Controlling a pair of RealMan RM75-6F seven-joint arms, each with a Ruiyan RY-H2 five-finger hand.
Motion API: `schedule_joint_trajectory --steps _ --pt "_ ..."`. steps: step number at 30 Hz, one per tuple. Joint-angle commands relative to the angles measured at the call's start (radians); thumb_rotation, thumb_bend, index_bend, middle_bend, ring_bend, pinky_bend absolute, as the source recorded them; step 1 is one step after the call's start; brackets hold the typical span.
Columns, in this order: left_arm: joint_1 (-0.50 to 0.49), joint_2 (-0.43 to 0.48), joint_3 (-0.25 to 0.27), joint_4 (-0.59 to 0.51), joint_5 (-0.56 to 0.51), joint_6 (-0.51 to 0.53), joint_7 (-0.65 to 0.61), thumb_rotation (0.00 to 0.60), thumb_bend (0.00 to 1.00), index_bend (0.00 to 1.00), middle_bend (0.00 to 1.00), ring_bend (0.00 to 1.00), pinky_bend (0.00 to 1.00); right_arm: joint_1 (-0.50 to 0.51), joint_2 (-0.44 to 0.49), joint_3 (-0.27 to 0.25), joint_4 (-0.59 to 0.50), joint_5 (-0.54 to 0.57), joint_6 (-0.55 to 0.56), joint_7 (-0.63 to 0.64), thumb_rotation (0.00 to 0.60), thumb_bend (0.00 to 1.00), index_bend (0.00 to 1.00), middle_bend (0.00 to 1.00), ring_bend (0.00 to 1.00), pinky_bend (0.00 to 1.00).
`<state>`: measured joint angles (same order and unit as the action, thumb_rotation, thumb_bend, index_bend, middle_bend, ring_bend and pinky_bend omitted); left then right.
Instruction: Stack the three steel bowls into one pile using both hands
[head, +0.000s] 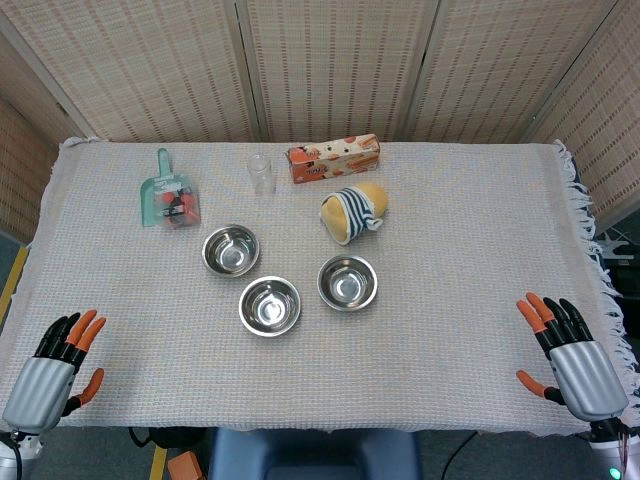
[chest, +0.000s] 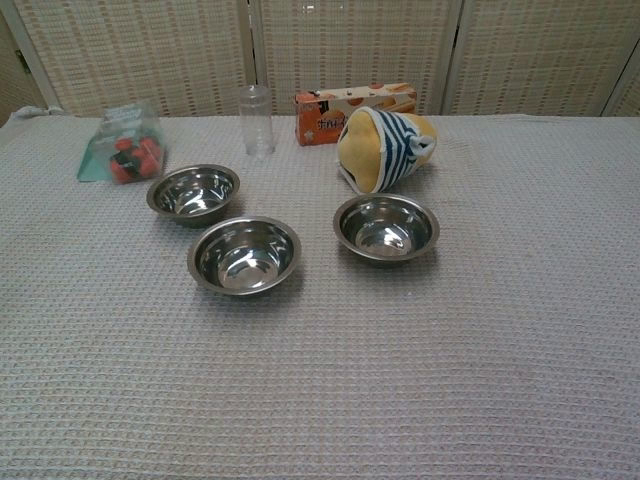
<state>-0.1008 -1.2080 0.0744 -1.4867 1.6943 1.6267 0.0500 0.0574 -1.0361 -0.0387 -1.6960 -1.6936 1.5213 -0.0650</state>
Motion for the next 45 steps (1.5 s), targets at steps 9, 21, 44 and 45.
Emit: schedule_joint_trajectory --steps 9,21,44,45 --pt "-0.121 -0.098 -0.076 0.124 0.023 -0.105 -0.036 0.6 0.45 0.0 0.0 0.0 0.08 0.018 -0.019 0.02 0.005 0.058 -0.053 -0.03 0.6 0.06 0.0 0.0 0.0 0.0" --pt "-0.345 -0.325 -0.173 0.426 -0.049 -0.355 -0.041 0.6 0.45 0.08 0.0 0.0 0.08 0.038 -0.047 0.054 0.014 0.142 -0.1 -0.086 0.6 0.07 0.0 0.0 0.0 0.0" --pt "-0.569 -0.673 -0.138 1.046 -0.046 -0.437 -0.296 0.6 0.45 0.24 0.04 0.0 0.08 0.064 -0.046 0.1 0.03 0.275 -0.164 -0.08 0.6 0.06 0.0 0.0 0.0 0.0" --pt "-0.574 -0.68 -0.134 1.056 -0.044 -0.438 -0.3 0.6 0.45 0.25 0.04 0.0 0.08 0.064 -0.044 0.101 0.03 0.279 -0.166 -0.078 0.6 0.06 0.0 0.0 0.0 0.0"
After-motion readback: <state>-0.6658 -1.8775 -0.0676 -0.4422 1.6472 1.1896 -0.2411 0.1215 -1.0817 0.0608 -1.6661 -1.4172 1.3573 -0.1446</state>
